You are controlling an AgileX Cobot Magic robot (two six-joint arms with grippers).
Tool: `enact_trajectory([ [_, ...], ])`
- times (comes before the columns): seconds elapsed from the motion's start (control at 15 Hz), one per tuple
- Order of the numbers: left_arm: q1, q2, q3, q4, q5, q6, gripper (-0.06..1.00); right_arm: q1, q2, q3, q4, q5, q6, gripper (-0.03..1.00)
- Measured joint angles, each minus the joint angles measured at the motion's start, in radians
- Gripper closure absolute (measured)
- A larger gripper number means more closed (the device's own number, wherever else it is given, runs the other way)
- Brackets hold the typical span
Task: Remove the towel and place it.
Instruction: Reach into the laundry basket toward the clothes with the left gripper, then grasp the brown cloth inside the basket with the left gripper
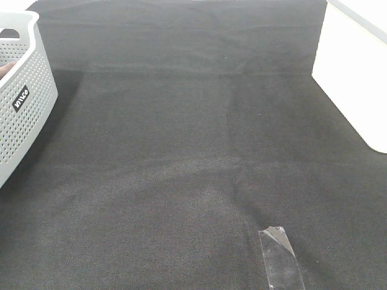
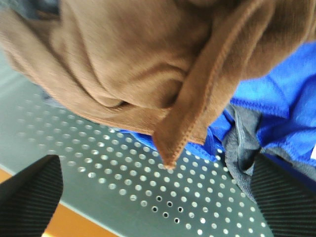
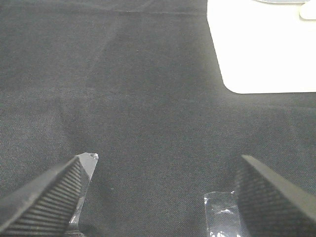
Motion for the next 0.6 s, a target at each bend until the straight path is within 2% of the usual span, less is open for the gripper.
enact_trajectory([
  [0.47, 0.038, 0.118, -0.001, -0.029, -0.025, 0.055, 0.00, 0.000, 0.000, 0.000, 0.000, 0.000, 0.000, 0.19],
  [0.6, 0.038, 0.122, -0.001, -0.036, -0.029, 0.058, 0.08, 0.000, 0.000, 0.000, 0.000, 0.000, 0.000, 0.19],
])
